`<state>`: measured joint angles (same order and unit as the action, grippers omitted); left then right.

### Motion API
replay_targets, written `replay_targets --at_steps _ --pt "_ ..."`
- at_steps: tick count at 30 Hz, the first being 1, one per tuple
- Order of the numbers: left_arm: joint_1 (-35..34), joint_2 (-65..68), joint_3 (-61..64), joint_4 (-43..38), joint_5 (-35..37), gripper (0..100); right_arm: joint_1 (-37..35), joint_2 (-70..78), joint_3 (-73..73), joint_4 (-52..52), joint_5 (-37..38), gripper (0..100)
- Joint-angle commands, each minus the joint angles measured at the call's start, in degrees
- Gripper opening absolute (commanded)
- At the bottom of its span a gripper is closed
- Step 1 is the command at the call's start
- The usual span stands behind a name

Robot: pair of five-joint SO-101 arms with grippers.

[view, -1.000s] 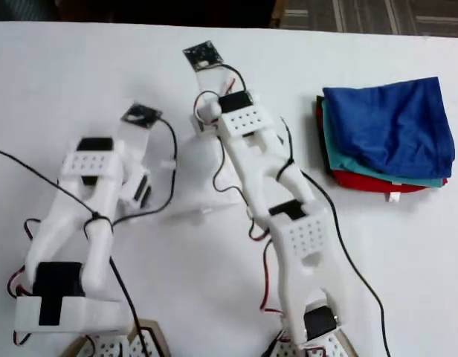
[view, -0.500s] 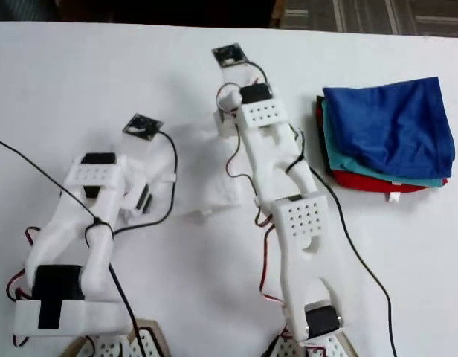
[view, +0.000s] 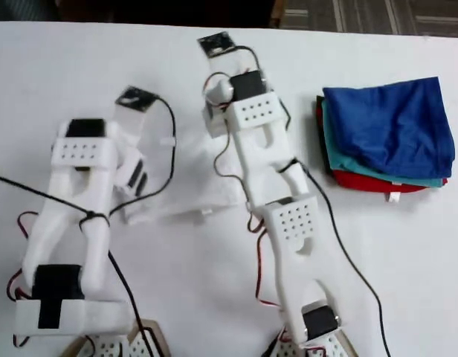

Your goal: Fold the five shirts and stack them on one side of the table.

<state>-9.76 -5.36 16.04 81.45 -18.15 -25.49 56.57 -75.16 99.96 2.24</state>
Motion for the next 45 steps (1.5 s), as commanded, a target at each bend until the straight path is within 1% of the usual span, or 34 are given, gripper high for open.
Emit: replay_targets --at_steps 1,4,8,11,14,17,19,23,25,27,31,33,35,38,40,41,45 --pt "-4.92 -2.2 -4.62 1.23 0.44 14 -2.95 0.4 0.0 1.1 -3.6 27.6" --pt "-9.05 -2.11 -4.7 0.97 0.18 14 -4.88 2.68 0.0 1.1 -4.57 27.6" --pt "-12.13 -2.11 -4.79 0.97 0.09 14 -4.79 5.32 0.0 1.27 -6.33 27.9" --pt "-13.89 -2.11 -5.14 0.88 0.09 14 -4.88 7.52 0.09 1.36 -6.42 33.4" --pt "-14.77 -2.02 -5.14 0.88 -0.35 14 -5.85 9.36 1.05 1.36 -6.51 34.4" --pt "-15.21 -2.11 -4.79 -0.53 -2.73 14 -6.29 11.03 2.81 1.36 -7.74 34.4" --pt "-15.82 -2.11 -4.7 -1.14 -2.73 14 -6.55 11.91 4.31 1.36 -8.97 34.4" --pt "-16.0 -2.11 -5.05 -1.14 -2.64 14 -8.22 12.44 7.21 1.36 -8.79 34.4" --pt "-16.0 -2.11 -5.05 -1.14 -2.64 14 -9.54 12.35 8.26 1.36 -8.79 32.5" --pt "-16.09 -2.2 -5.05 -1.14 -2.64 14 -10.86 12.35 9.23 1.36 -8.35 25.4" --pt "-16.18 -2.2 -5.05 -0.7 -2.64 13 -12.53 12.26 9.67 1.36 0.09 1.4" --pt "-16.18 -2.2 -5.05 -0.7 -2.64 13 -12.88 12.26 9.76 1.45 3.25 3.4" --pt "-16.18 -2.2 -5.05 -0.7 -2.64 13 -12.7 12.18 9.76 1.45 3.78 1.5" --pt "-16.18 -2.2 -4.88 -0.7 -2.64 13 -11.3 9.36 10.02 1.45 3.87 1.9" --pt "-16.18 -2.2 -4.88 -0.88 -2.64 13 -9.89 4.97 10.46 1.45 4.22 1.9" --pt "-16.18 -2.2 -4.88 -1.05 -2.64 13 -9.19 1.98 10.99 1.45 5.63 1.9" --pt "-16.09 -2.2 -5.14 -1.14 -2.64 13 -7.25 -13.85 18.29 1.45 14.07 1.8"
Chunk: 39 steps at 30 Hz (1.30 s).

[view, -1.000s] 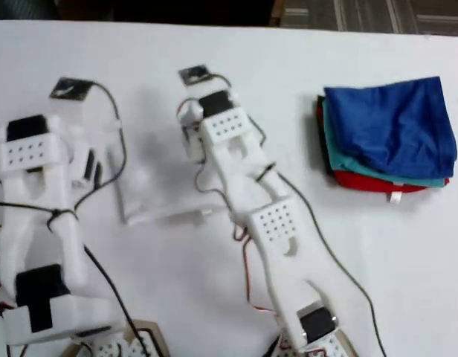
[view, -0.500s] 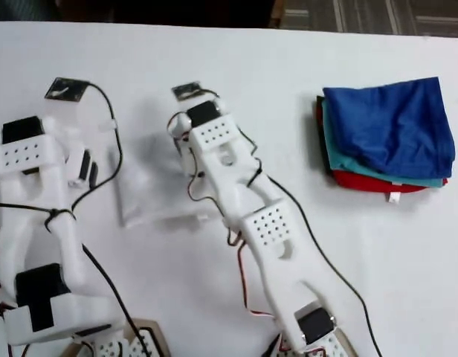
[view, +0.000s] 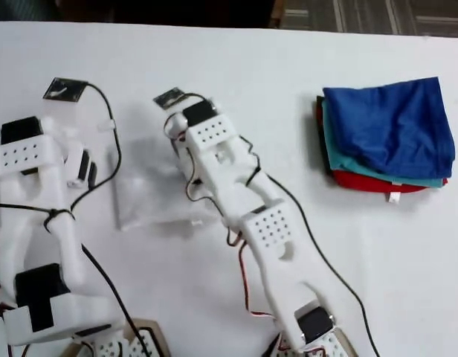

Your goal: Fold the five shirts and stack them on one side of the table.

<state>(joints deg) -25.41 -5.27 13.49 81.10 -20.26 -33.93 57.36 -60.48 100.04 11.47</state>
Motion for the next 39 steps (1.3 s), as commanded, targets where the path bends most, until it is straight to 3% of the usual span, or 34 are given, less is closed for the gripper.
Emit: replay_targets --at_steps 1,9,16,26,39 --pt "-0.44 -2.29 -2.59 -0.79 -0.53 13 1.8 -18.86 6.42 1.36 6.42 1.8" --pt "-0.44 -2.2 -2.15 -2.02 -0.53 13 10.42 -47.34 26.9 1.36 18.02 1.8" --pt "-0.44 -2.2 -2.15 -2.02 -0.44 13 23.96 -58.07 28.57 1.36 27.16 1.8" --pt "-0.44 -2.2 -2.07 -2.37 -0.44 13 44.26 -48.31 15.12 1.27 32.44 1.8" --pt "-0.44 -2.2 -2.07 -2.37 -0.44 13 56.4 -19.91 -13.27 0.22 40.44 1.8"
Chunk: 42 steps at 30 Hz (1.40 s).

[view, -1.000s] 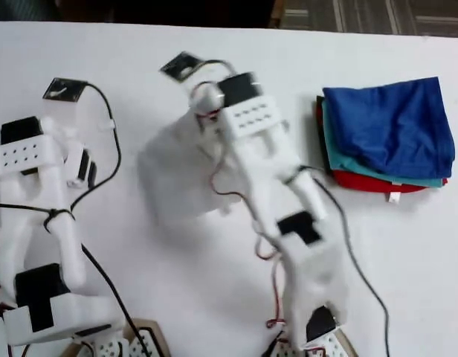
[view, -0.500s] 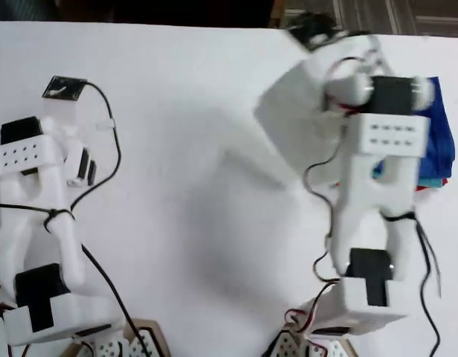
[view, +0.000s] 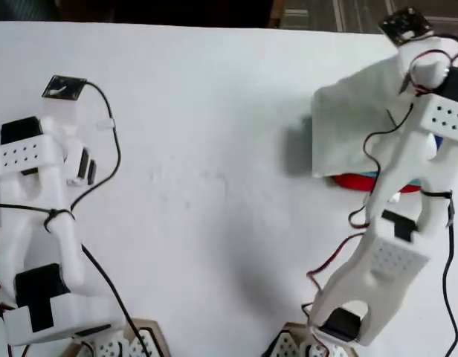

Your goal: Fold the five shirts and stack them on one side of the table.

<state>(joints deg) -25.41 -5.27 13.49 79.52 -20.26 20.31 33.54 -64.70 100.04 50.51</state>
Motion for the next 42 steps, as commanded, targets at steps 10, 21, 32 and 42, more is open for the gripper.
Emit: replay_targets --at_steps 10,21,32,42 --pt "-0.44 -2.2 -2.07 -0.53 -0.44 13 4.44 13.58 -15.12 -8.4 1.49 1.8" --pt "-0.44 -2.2 -2.07 -0.62 -0.44 13 5.93 18.51 -15.21 -14.11 1.49 1.9" --pt "-0.44 -2.02 -2.07 -0.7 -0.44 13 8.13 20.97 -15.74 -14.55 0.97 19.3" --pt "-0.44 -1.93 -1.98 -0.7 -0.44 13 7.08 15.78 -24.18 -14.11 -1.58 22.3"
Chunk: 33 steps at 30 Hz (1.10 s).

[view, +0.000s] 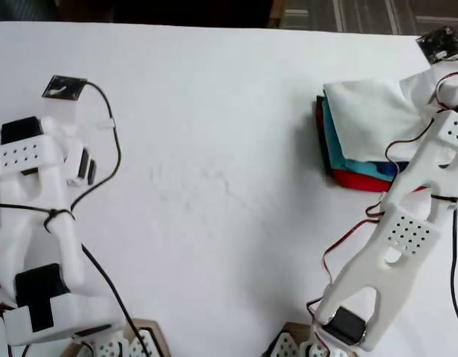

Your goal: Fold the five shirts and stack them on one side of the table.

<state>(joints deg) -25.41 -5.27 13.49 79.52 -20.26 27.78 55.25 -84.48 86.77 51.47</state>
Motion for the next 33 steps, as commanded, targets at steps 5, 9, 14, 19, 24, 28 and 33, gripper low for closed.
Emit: replay_targets --at_steps 5,9,14,19,24,28,33 --pt "-0.44 -1.93 -2.07 -0.79 -0.44 13 -2.42 -8.84 -7.3 0.13 -13.63 2.4" --pt "-0.44 -1.93 -2.07 -0.79 -0.44 13 -4.7 -7.96 -6.95 3.12 -14.51 2.2" --pt "-0.44 -1.93 -2.07 -0.79 -0.44 13 -5.05 0.57 -7.38 -1.54 -14.42 1.9" --pt "-0.44 -1.93 -1.98 -0.44 -0.53 13 -1.54 8.92 -7.47 -14.02 -14.77 1.9" --pt "-0.44 -1.93 -1.98 -0.62 -0.53 13 -0.48 13.05 -7.65 -14.81 -15.03 1.9" --pt "-0.35 -1.93 -1.98 -0.7 -0.53 13 -0.84 11.74 -11.16 -13.41 -15.12 1.9" --pt "-0.35 -1.93 -1.98 -0.7 -0.53 13 -2.24 4.0 -10.9 -11.3 -15.12 2.1"
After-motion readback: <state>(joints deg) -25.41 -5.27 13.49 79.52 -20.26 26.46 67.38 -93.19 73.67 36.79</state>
